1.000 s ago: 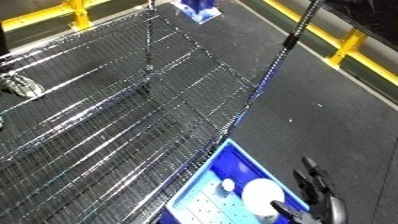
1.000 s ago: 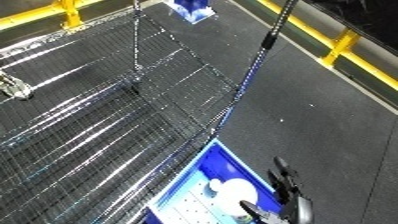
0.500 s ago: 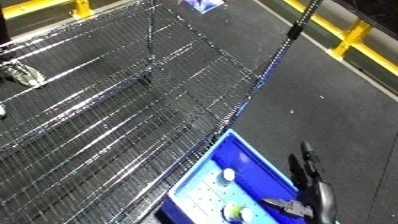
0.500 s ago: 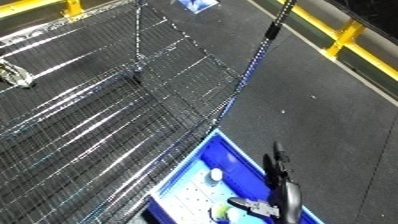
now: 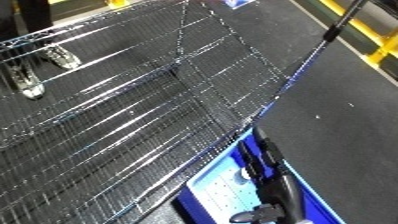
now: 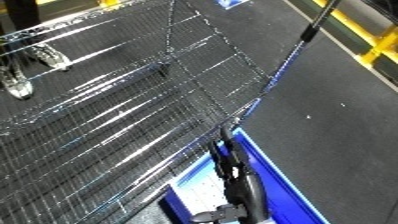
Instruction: Pick up the object and place it into the box
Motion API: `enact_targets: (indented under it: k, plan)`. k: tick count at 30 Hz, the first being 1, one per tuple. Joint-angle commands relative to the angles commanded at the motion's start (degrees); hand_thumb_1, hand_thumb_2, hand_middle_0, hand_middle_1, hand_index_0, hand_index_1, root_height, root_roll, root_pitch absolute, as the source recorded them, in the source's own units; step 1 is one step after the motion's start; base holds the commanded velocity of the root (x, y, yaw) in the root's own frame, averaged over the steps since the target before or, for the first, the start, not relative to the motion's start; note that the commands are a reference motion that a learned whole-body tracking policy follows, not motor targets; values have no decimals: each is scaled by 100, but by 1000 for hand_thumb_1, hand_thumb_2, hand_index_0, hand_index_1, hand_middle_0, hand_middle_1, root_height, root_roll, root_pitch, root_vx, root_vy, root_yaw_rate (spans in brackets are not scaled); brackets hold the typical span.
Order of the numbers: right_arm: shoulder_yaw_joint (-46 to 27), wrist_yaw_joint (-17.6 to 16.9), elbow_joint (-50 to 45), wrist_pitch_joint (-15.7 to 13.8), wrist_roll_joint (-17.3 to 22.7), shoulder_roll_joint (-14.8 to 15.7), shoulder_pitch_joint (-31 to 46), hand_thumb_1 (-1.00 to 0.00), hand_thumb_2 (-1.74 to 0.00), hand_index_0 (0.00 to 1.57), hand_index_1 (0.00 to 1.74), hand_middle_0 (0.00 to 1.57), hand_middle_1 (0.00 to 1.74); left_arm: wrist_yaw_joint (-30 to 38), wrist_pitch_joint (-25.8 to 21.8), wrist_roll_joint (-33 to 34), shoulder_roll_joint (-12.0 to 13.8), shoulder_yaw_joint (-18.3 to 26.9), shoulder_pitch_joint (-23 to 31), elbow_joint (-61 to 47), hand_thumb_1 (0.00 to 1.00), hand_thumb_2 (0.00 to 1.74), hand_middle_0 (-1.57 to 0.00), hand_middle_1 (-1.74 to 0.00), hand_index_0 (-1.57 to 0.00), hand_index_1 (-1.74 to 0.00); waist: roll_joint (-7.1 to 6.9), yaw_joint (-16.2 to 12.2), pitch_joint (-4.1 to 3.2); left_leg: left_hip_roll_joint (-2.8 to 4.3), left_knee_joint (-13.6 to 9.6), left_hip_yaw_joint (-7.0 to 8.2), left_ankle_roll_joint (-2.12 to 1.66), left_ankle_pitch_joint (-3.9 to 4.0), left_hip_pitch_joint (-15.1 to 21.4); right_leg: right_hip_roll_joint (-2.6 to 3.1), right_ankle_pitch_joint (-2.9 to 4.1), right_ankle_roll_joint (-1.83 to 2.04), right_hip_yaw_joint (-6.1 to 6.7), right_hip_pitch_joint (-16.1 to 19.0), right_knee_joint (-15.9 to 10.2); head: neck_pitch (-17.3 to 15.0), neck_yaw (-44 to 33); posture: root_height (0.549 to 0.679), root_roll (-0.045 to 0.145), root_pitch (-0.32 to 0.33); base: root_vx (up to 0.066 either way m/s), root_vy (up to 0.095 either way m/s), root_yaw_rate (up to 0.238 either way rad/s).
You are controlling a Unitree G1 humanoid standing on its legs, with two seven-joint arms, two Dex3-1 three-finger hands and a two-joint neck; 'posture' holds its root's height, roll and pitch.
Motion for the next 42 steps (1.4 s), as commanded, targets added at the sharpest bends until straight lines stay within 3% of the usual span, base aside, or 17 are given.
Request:
enact_targets:
  k: [5, 12, 25, 32, 42]
  plan:
    - [172, 42, -73, 130, -241, 42, -262, 0, 0, 0, 0, 0, 0, -22, 120, 61, 11, 22, -96, 63, 1000, 1740, -1570, -1740, -1570, -1740, -88, 163, -19, -1, 107, -92, -6, -9, -43, 29, -40, -21, -90, 91, 51, -139, -405, 660, 61, -3, 51, -56, 139]
    - [303, 38, -100, 293, -472, 131, -459, 0, 0, 0, 0, 0, 0, -114, 211, 112, -10, 94, -155, 142, 1000, 1740, -1570, -1740, -1570, -1740, -182, 366, -47, 0, 209, -200, -24, -2, -45, 25, -72, -41, -206, 241, 74, -352, -1007, 660, 55, -21, 73, -34, 162]
    - [493, -186, 22, 316, -970, 245, -468, 0, 0, 0, 0, 0, 0, -191, 223, 130, -14, 76, -170, 131, 1000, 1740, -1570, -1740, -1570, -1740, -275, 582, -19, 18, 189, -313, -41, 96, -5, -11, -100, -18, -337, 371, 127, -517, -1730, 659, 48, -41, 59, -16, 122]
    - [554, -279, 116, 281, -1192, 210, -400, 0, 0, 0, 0, 0, 0, -219, 258, 123, -13, 64, -128, 113, 1000, 1740, -1570, -1740, -1570, -1740, -305, 636, -6, 27, 225, -349, -48, 108, -3, -45, -141, -13, -376, 392, 217, -572, -1797, 657, 47, -50, 50, -7, 57]
    - [568, -361, 180, 331, -1244, 164, -290, 0, 0, 0, 0, 0, 0, -276, 283, 130, -6, 66, -6, 78, 1000, 1740, -1570, -1740, -1570, -1740, -318, 652, 29, 7, 317, -349, -47, 85, -21, -90, -143, -3, -374, 398, 277, -641, -1821, 657, 49, -58, 31, 7, 7]
